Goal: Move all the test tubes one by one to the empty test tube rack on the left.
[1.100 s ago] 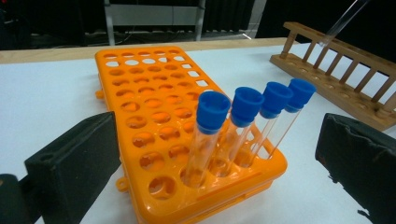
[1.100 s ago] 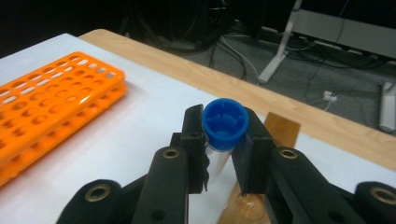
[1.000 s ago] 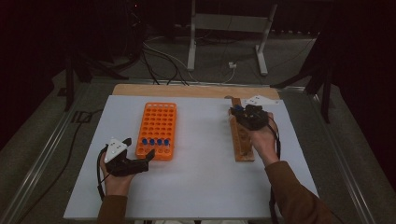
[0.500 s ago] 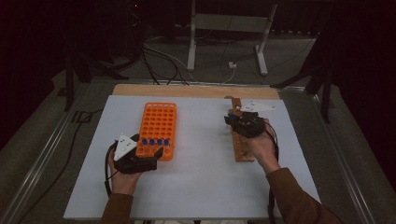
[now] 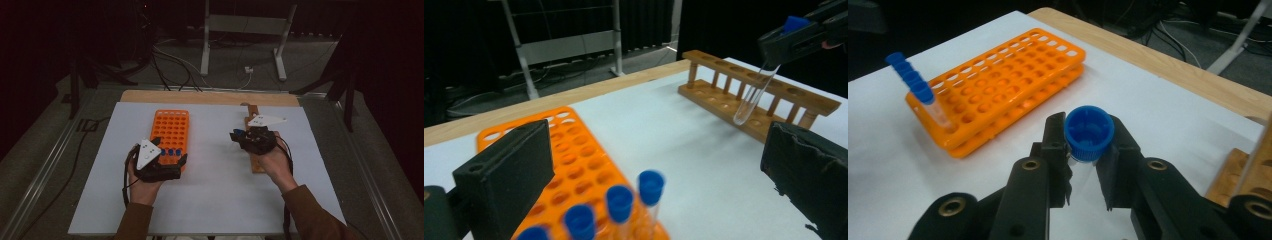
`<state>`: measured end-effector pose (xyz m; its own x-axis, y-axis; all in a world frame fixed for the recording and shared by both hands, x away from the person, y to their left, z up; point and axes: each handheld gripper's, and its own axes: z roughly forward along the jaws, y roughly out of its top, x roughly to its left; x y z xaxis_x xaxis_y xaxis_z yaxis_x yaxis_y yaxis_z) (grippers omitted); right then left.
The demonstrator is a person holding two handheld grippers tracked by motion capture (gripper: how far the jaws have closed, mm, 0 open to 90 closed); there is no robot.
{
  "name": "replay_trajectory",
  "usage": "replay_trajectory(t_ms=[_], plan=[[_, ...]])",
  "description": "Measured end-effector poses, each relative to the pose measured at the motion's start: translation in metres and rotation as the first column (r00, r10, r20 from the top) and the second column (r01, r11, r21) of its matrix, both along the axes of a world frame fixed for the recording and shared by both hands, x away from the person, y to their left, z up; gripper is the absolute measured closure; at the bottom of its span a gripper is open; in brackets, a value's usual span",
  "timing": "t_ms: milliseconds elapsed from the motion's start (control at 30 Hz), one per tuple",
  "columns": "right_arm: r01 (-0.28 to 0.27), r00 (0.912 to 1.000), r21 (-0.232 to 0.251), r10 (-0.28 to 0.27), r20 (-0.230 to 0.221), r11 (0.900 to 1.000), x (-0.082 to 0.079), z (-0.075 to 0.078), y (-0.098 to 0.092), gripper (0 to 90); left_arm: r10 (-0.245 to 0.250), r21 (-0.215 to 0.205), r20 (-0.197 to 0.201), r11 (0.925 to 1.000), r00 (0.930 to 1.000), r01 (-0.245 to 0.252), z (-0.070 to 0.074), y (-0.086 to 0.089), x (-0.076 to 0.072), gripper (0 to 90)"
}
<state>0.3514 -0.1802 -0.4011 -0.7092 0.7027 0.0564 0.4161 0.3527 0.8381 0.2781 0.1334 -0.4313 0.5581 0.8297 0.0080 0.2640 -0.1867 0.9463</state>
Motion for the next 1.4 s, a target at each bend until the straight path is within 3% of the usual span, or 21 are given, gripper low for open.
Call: replay_trajectory(t_ms=[400, 700, 867, 1033, 1267, 1400], plan=[[-0.060, 0.9982, 0.019, 0.060, -0.005, 0.998, -0.012, 0.003, 0.016, 76.0, -0.079, 0.028, -0.024, 0.9964, 0.9966, 0.080, -0.002, -0.052, 0.007, 9.1], [-0.101, 0.9949, 0.042, 0.101, -0.003, 0.994, -0.021, 0.007, 0.029, 75.9, -0.105, 0.045, -0.028, 0.9933, 0.9941, 0.106, -0.008, -0.084, 0.011, 35.0], [-0.114, 0.9934, 0.050, 0.114, -0.012, 0.992, -0.022, 0.007, 0.033, 76.0, -0.132, 0.052, -0.037, 0.9896, 0.9905, 0.134, -0.010, -0.091, 0.013, 54.2], [-0.122, 0.9919, 0.064, 0.124, -0.029, 0.991, -0.022, 0.006, 0.034, 75.9, -0.147, 0.036, -0.035, 0.9883, 0.9886, 0.148, -0.011, -0.091, 0.014, 66.2], [-0.125, 0.9909, 0.079, 0.129, -0.038, 0.989, -0.021, 0.005, 0.035, 76.0, -0.171, 0.025, -0.024, 0.9849, 0.9850, 0.172, -0.011, -0.092, 0.013, 73.4], [-0.124, 0.9908, 0.080, 0.128, -0.043, 0.989, -0.020, 0.004, 0.035, 76.0, -0.185, 0.038, -0.020, 0.9819, 0.9826, 0.185, -0.012, -0.093, 0.013, 76.3]])
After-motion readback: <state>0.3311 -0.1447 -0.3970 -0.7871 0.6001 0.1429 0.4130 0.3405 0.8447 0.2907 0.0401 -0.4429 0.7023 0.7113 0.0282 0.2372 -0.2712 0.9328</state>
